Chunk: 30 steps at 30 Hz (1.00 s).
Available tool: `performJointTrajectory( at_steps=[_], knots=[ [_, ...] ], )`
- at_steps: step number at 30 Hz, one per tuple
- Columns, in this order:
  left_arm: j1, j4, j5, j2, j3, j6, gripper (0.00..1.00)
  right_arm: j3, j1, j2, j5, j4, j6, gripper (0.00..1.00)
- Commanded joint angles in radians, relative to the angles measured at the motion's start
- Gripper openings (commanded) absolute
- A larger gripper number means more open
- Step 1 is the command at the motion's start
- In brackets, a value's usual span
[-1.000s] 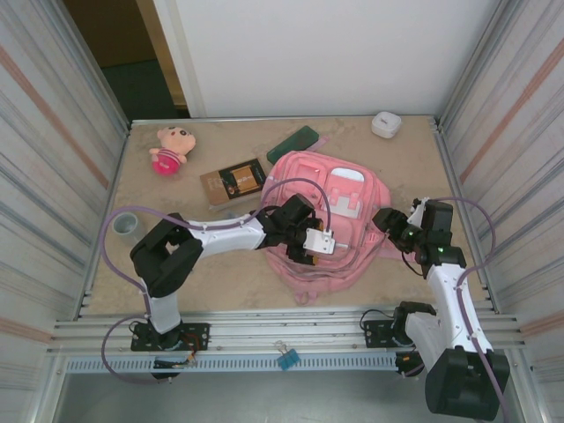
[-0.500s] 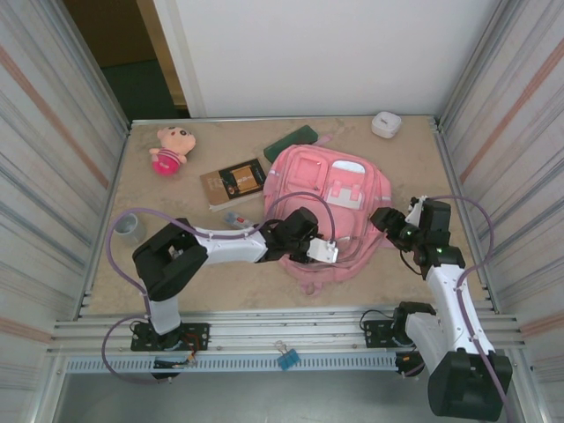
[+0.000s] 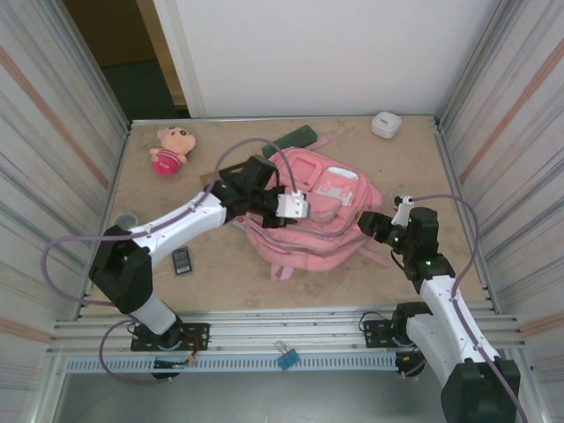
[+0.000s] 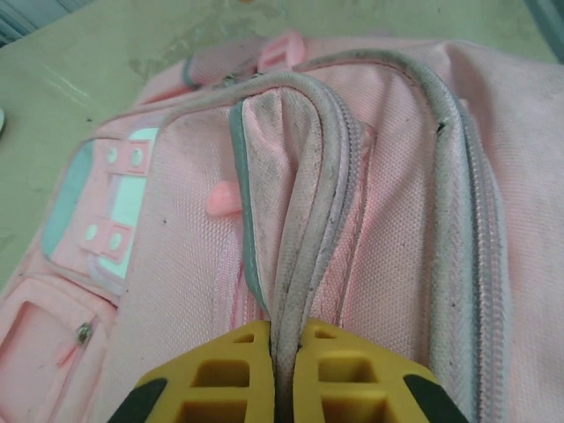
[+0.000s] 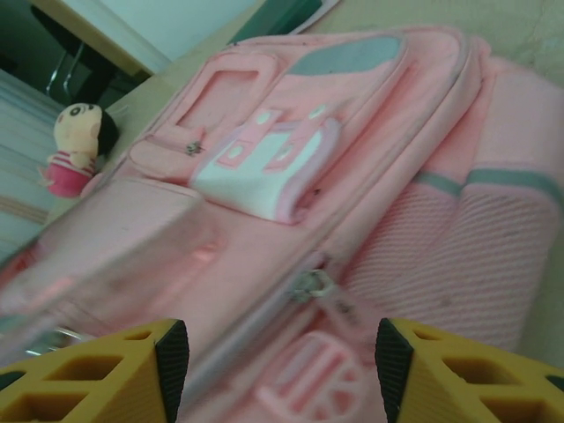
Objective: Pack the student bag
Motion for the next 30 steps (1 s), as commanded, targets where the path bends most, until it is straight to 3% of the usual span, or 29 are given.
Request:
performJointTrajectory(
  at_steps=[1,8,11,17,20,26,30],
  knots=[
    [0.078,-0.093,0.223,-0.077,0.083,0.008,0.0,-0.018,0.007,0.015,-0.03,0.122,-0.036,0.59],
    [0.189,-0.118,0.354,-0.093,0.11,0.023,0.0,-0.059,0.03,0.063,-0.033,0.166,-0.003,0.57],
    [0.212,-0.129,0.407,-0.097,0.117,0.016,0.0,-0.07,0.025,0.093,-0.019,0.16,0.046,0.51],
    [0.226,-0.129,0.412,-0.089,0.119,0.024,0.0,-0.102,0.019,0.137,-0.156,0.227,0.143,0.54],
    [0.231,-0.117,0.392,-0.08,0.12,0.022,0.0,-0.1,0.019,0.089,-0.145,0.13,0.146,0.59],
    [0.234,-0.094,0.376,-0.066,0.121,-0.001,0.0,-0.085,0.014,-0.14,0.003,-0.198,0.19,0.61],
    [0.239,-0.09,0.383,-0.055,0.127,-0.008,0.0,-0.112,0.014,-0.285,-0.042,-0.281,0.242,0.58]
  ],
)
